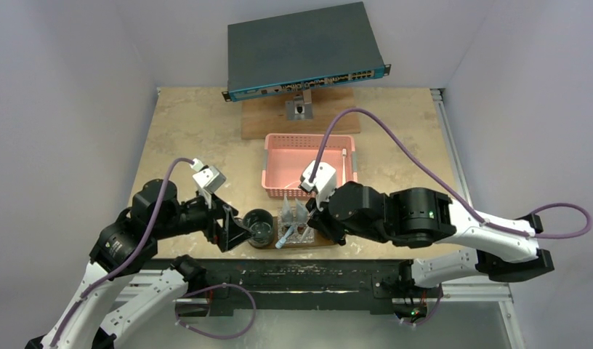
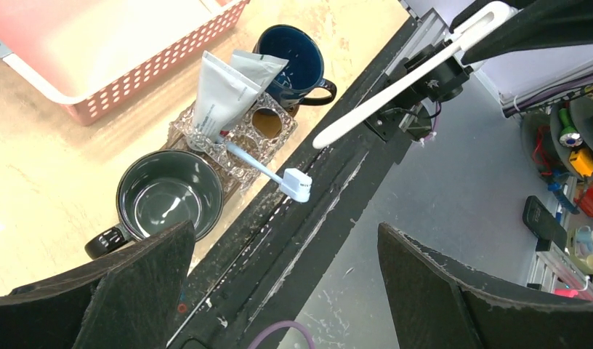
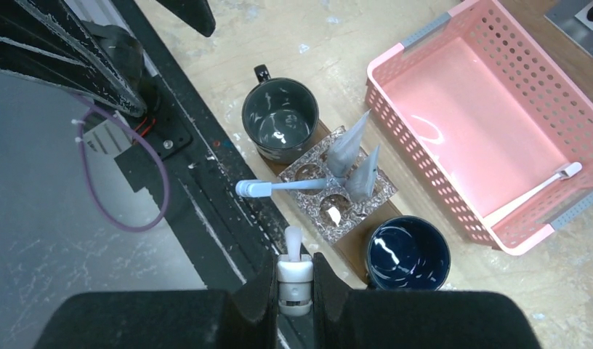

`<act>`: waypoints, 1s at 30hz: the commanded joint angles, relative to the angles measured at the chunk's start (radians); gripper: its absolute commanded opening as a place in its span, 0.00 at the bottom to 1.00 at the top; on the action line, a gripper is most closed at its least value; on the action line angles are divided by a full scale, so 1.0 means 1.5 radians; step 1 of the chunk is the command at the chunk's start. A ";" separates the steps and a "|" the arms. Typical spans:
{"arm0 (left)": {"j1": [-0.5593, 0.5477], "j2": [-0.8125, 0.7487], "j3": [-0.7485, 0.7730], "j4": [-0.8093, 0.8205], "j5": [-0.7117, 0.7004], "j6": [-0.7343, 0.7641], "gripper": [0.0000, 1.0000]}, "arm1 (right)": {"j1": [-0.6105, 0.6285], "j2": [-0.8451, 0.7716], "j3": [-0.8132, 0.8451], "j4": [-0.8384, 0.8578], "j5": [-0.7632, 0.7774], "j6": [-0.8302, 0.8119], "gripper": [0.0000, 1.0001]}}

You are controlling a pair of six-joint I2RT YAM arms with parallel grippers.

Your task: Prepare toiletry sets of a toothbrush and toothpaste on the tray

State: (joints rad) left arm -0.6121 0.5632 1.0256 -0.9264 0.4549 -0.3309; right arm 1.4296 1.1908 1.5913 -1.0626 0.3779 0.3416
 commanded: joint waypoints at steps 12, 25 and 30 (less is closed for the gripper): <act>-0.001 -0.014 -0.032 0.058 -0.018 -0.015 0.95 | 0.070 -0.013 -0.112 0.106 0.207 0.063 0.00; 0.000 -0.023 -0.061 0.072 -0.020 -0.018 0.95 | 0.070 -0.045 -0.210 0.184 0.236 0.081 0.00; -0.001 -0.023 -0.064 0.073 -0.022 -0.018 0.95 | 0.070 -0.052 -0.251 0.214 0.244 0.092 0.00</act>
State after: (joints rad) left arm -0.6121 0.5365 0.9375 -0.8684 0.4328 -0.3489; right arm 1.5307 1.1347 1.2545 -0.8185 0.6945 0.4461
